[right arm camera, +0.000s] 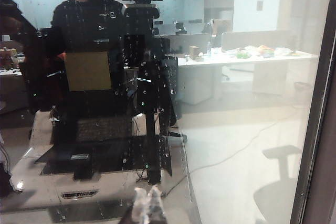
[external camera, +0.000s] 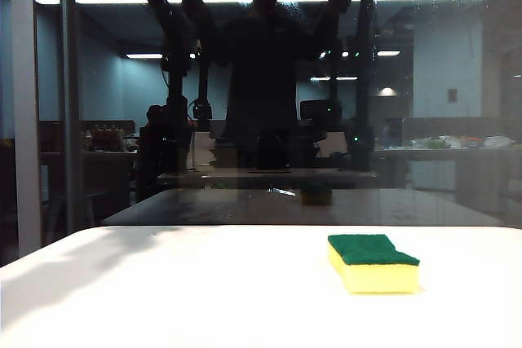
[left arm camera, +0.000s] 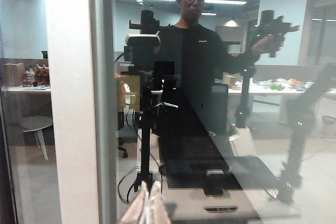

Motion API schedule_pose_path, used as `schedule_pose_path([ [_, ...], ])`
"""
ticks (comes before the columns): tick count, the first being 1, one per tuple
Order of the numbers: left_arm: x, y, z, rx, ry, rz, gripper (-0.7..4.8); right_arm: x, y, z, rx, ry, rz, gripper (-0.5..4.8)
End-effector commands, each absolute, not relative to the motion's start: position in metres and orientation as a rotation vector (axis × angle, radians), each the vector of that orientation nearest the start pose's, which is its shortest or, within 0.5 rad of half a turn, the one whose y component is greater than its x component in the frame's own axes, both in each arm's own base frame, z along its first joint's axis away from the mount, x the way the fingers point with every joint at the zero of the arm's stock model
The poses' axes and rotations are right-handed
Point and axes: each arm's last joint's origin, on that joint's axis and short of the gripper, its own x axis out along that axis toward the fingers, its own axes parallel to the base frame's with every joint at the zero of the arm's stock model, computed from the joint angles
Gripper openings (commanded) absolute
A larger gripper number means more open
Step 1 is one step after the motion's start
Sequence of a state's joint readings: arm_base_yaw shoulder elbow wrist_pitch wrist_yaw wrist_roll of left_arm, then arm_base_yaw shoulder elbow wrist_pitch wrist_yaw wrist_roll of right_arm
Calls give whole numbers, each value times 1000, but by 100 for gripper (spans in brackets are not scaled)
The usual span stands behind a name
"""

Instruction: Reach upward to find where there is water on the glass, pick up the sponge from the table, dry the water, and finally place the sponge back on the table.

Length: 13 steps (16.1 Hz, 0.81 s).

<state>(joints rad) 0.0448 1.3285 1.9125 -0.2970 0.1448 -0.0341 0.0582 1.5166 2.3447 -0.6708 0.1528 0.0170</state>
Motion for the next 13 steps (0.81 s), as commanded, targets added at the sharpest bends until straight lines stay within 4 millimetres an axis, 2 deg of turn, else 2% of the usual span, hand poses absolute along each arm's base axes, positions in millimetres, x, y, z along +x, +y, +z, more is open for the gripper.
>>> schedule_pose_path([
  [1,217,6,576,-1,-304,-102,-5,217,8,607,33,-182,-91,-1],
  [4,217,6,576,-1,-304,-102,-5,217,9,604,27,-150,-55,-1],
  [7,217,6,576,-1,-303,-102,-5,217,14,590,14,0,92,10],
  [9,217,6,575,-2,-301,-102,-5,222,17,577,19,124,180,144],
  [10,217,6,575,-1,-301,-102,-5,224,17,573,21,161,193,177],
  [13,217,6,575,-1,-301,-102,-5,243,21,550,41,342,267,184],
])
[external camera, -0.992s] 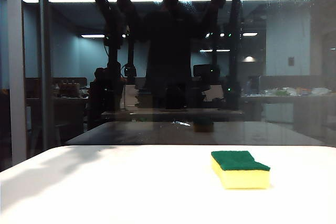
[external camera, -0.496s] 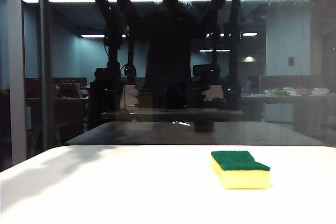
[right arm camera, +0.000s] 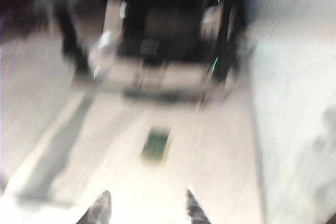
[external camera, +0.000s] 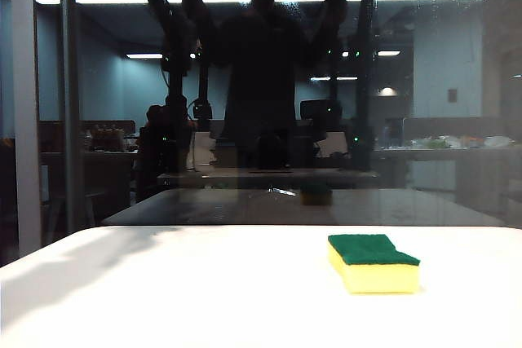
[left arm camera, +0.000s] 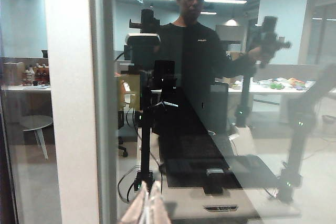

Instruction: Reach upward to find where there is water on the glass, pick up the sponge from the table, dry the water, and finally place the sponge back on the table.

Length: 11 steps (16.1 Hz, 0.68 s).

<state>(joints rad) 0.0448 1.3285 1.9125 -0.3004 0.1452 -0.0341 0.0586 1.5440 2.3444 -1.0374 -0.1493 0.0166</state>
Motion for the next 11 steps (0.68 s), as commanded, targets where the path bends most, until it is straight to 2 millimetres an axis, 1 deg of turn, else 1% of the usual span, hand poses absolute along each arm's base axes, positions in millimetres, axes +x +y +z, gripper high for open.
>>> schedule_pose_path([
  [1,217,6,575,-1,-301,-102,-5,251,22,541,50,401,286,219],
  [2,217,6,575,-2,-301,-102,-5,262,23,530,66,479,304,266],
  [3,217,6,575,-2,-301,-102,-5,273,24,519,84,557,313,296],
  [5,217,6,575,-2,-301,-102,-5,291,25,498,98,693,306,299],
  [6,217,6,575,-2,-301,-102,-5,298,26,490,103,744,304,312],
  [7,217,6,575,-2,-301,-102,-5,310,28,478,114,805,322,334],
  [9,217,6,575,-1,-301,-102,-5,329,32,462,160,859,404,339],
  [10,217,6,575,-1,-301,-102,-5,336,33,456,163,877,405,339],
  [11,217,6,575,-1,-301,-102,-5,346,37,445,163,912,412,339],
])
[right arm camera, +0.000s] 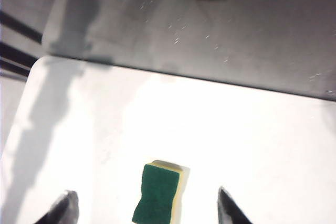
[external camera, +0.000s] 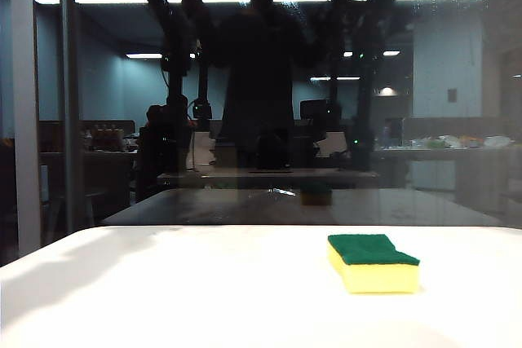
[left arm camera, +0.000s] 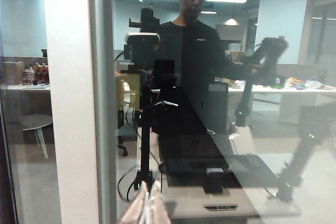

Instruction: Reach upward to find where there is water on the glass, pick up the sponge from the table, dry the water, and finally place the sponge back on the table.

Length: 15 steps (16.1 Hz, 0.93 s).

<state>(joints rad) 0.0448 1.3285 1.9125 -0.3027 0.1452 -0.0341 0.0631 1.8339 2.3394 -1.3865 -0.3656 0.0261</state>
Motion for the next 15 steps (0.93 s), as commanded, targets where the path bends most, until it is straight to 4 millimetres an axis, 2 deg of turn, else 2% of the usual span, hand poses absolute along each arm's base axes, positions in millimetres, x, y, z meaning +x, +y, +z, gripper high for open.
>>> schedule_pose_path([
  [1,217,6,575,-1,-301,-102,-5,355,38,437,167,938,411,339],
  [4,217,6,575,-1,-301,-102,-5,374,45,410,165,1007,407,339],
  [7,217,6,575,-1,-300,-102,-5,387,46,362,182,1122,395,339],
  [10,217,6,575,-2,-293,-101,-5,392,49,315,207,1189,387,339],
  [15,218,6,573,-3,-274,-101,-5,389,71,274,218,1206,397,339],
])
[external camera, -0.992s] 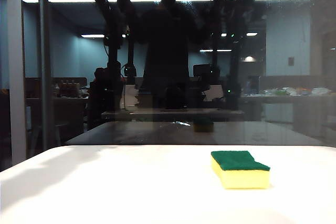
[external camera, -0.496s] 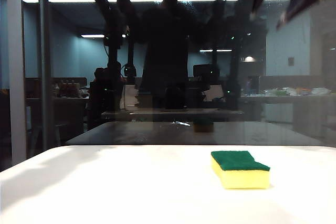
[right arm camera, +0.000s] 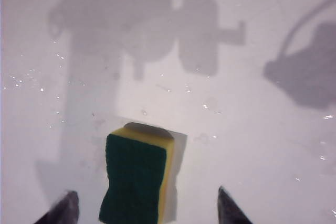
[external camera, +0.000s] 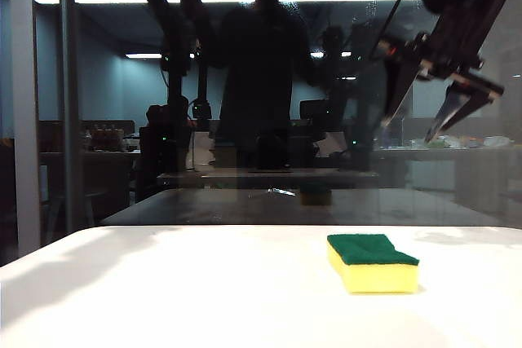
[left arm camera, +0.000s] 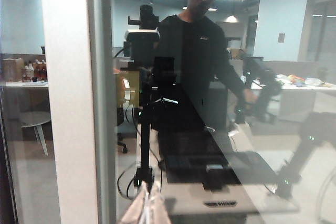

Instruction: Reach upward to find where there is water on the glass, pick up the sponge from the table, dry the water, and finally place the sponge back on the table.

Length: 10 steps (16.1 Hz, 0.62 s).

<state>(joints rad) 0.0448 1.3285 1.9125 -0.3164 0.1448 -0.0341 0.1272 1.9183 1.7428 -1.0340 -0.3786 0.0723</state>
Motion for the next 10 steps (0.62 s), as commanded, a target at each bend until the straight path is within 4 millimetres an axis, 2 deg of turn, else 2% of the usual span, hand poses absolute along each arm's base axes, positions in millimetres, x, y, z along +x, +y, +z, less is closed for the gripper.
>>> schedule_pose_path([
  [1,218,6,573,-3,-273,-101,-5,388,77,268,211,1197,392,338],
  [4,218,6,573,-4,-273,-101,-5,380,93,243,214,1210,386,339],
  [7,218,6,572,-4,-268,-101,-5,365,90,218,264,1216,345,338],
  [10,218,6,570,-6,-248,-100,-5,344,85,205,313,1179,320,338],
])
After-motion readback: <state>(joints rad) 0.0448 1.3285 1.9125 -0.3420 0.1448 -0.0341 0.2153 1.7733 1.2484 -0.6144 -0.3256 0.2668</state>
